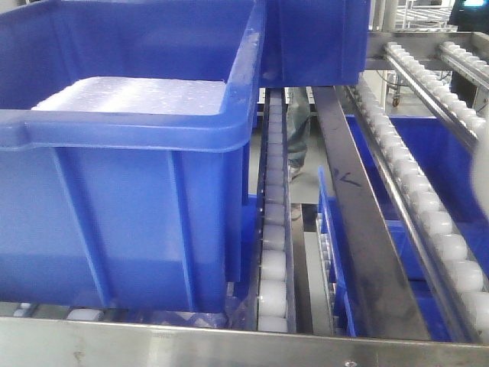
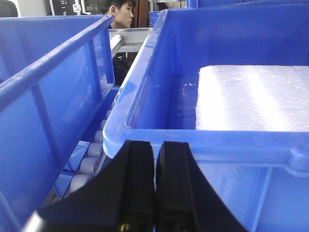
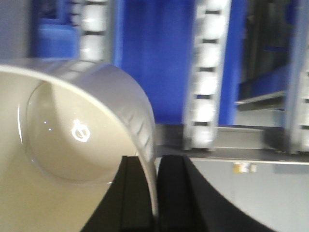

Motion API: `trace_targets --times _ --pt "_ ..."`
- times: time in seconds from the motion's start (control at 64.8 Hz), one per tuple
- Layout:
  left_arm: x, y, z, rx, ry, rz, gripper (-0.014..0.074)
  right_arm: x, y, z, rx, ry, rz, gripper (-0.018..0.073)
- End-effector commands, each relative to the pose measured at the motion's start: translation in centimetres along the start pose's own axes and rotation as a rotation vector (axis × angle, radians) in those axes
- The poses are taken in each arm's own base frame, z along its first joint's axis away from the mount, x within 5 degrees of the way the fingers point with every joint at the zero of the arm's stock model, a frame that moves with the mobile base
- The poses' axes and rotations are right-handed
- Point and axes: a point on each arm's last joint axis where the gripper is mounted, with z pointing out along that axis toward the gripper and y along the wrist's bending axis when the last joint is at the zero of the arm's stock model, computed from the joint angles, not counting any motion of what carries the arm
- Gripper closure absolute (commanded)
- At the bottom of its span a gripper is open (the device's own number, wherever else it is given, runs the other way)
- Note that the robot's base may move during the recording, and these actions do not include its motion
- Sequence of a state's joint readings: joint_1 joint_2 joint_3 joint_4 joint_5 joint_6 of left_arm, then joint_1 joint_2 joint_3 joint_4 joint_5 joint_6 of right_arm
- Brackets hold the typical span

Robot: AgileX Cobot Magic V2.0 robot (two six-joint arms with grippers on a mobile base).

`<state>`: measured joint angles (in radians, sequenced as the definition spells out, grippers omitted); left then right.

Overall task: Move white bin to right shelf second layer
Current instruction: 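Drive the base up close to the roller-lane shelf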

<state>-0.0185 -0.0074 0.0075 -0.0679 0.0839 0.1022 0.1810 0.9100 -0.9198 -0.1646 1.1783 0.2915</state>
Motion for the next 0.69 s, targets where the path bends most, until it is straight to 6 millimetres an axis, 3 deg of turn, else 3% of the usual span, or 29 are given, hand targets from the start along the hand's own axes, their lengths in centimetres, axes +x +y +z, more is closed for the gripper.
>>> trace_targets --times 0.0,0.37,0.679 --pt "0.4 0.0 0.0 -0.008 -0.062 -0.009 0.0512 -1.5 -0.7 -0.5 -0.003 -0.089 -0.028 0.0490" --pt "0.4 0.0 0.0 -0.008 -0.062 -0.009 0.0512 -4.2 -3.8 2.8 -0.003 -0.106 0.063 0.0490" --pt "0.4 0.0 0.0 -0.008 -0.062 -0.009 0.0512 -4.8 -4.3 6.7 0.004 -0.049 0.026 0.0490"
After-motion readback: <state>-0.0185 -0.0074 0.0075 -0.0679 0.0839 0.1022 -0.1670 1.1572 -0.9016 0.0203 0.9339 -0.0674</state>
